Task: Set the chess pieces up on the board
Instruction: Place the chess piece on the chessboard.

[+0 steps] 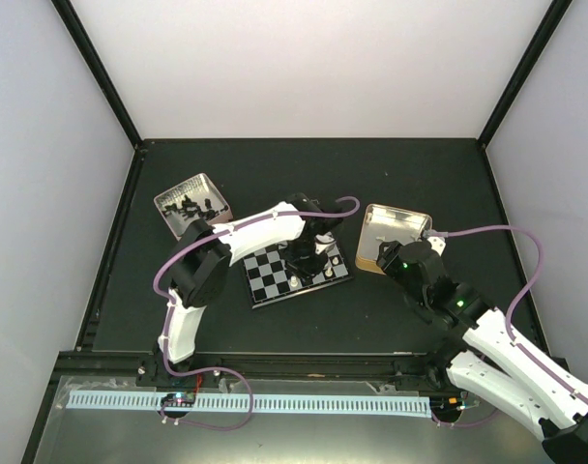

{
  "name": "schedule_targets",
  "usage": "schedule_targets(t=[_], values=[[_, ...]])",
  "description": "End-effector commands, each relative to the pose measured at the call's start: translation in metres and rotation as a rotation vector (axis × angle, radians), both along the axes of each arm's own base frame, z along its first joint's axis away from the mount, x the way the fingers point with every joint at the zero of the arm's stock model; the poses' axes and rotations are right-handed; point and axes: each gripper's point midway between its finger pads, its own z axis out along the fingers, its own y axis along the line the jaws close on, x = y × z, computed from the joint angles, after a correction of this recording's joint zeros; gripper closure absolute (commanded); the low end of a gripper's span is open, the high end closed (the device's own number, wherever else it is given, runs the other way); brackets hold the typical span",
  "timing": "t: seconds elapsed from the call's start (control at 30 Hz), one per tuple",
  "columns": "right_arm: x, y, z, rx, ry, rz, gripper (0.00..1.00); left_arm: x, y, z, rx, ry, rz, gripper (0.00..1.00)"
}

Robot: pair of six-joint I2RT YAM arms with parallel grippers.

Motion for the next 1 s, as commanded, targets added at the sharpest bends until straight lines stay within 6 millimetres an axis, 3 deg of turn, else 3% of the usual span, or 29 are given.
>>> schedule_targets(t=[0.0,0.7,0.97], values=[[0.003,-0.004,0.0,-0.006,-0.017,-0.021,0.35,0.012,-0.008,0.013,-0.028,-0.04,0.012,0.74],[0.003,-0.005,-0.001,-0.014,-0.021,-0.022,0.35,0.024,-0.003,-0.006,-0.031,-0.069,0.045,0.61],[0.003,-0.005,-0.004,-0.017,-0.018,-0.023,0.35,0.032,-0.005,-0.01,-0.042,-0.101,0.052,0.64]])
